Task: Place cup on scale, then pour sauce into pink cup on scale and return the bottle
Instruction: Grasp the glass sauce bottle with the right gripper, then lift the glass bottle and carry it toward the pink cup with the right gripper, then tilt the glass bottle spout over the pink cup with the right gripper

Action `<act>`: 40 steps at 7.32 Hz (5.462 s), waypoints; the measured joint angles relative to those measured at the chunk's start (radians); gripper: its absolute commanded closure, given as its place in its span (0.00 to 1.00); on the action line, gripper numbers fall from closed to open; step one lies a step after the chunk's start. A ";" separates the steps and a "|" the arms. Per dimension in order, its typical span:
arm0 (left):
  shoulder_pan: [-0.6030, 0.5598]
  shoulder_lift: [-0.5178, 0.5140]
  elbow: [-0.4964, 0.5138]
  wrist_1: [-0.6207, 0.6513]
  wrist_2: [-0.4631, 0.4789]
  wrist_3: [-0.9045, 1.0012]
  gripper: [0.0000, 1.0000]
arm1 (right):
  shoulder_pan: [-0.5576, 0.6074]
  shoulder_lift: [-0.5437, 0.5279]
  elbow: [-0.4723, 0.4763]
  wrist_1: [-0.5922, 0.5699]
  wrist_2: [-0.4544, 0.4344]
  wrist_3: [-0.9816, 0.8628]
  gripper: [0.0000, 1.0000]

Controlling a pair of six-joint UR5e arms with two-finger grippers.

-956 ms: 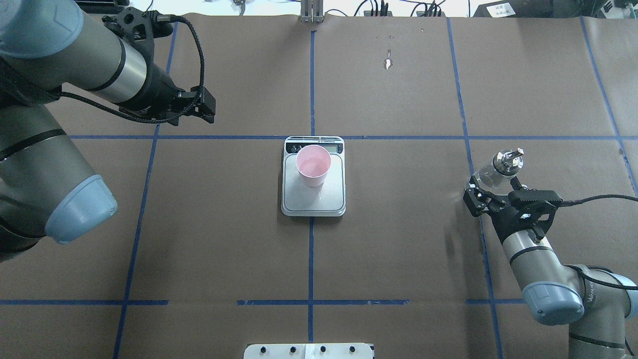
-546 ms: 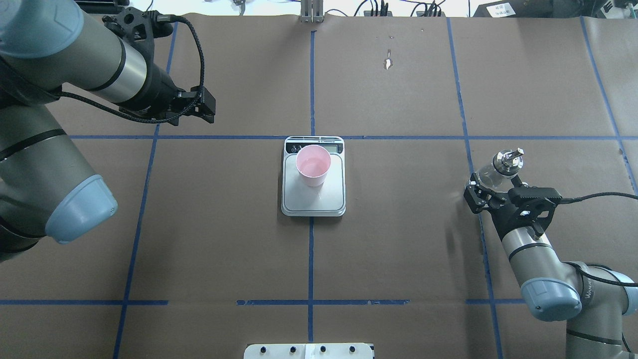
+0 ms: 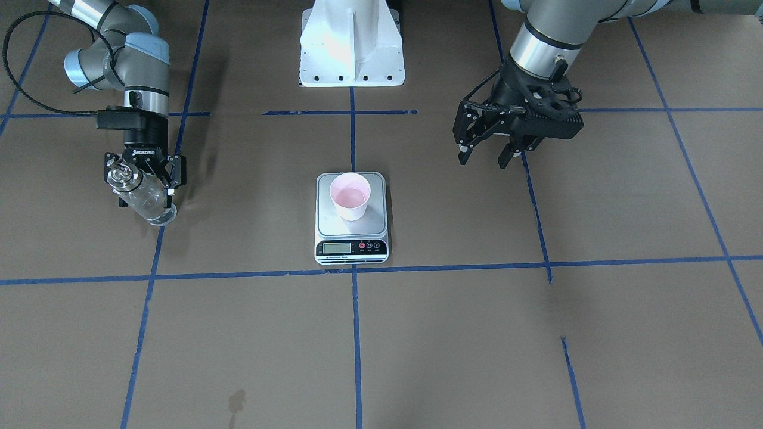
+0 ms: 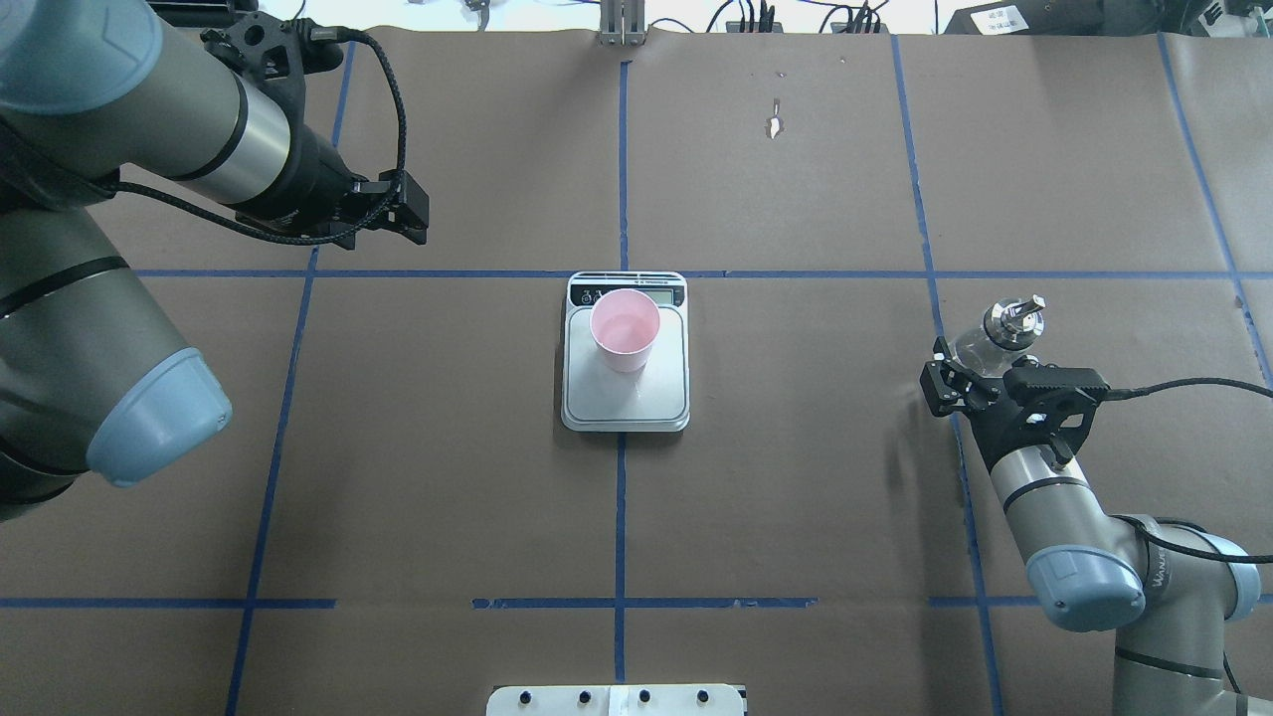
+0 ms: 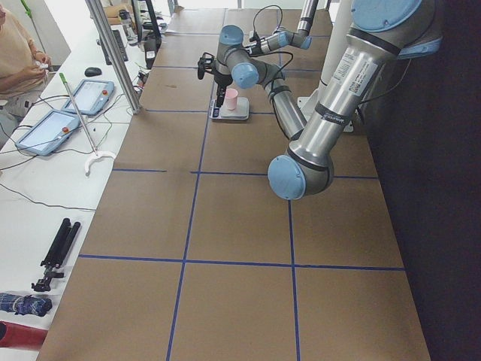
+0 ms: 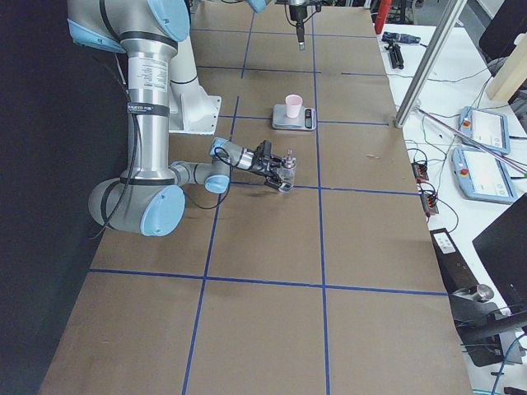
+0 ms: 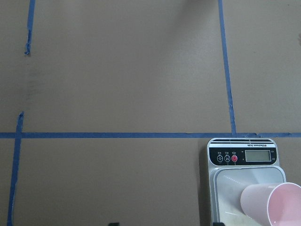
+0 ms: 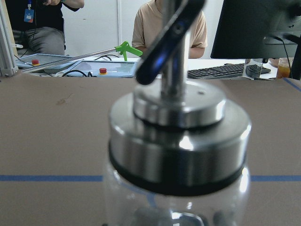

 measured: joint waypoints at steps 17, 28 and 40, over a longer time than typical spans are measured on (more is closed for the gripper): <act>-0.043 0.069 -0.004 0.001 -0.013 0.137 0.26 | -0.055 0.530 0.220 -1.286 -0.020 -0.258 1.00; -0.040 0.089 -0.006 -0.006 -0.015 0.139 0.25 | -0.062 0.745 0.079 -1.593 -0.021 -0.428 1.00; -0.037 0.087 -0.008 -0.006 -0.052 0.136 0.23 | -0.038 0.792 -0.025 -1.731 -0.047 -0.529 1.00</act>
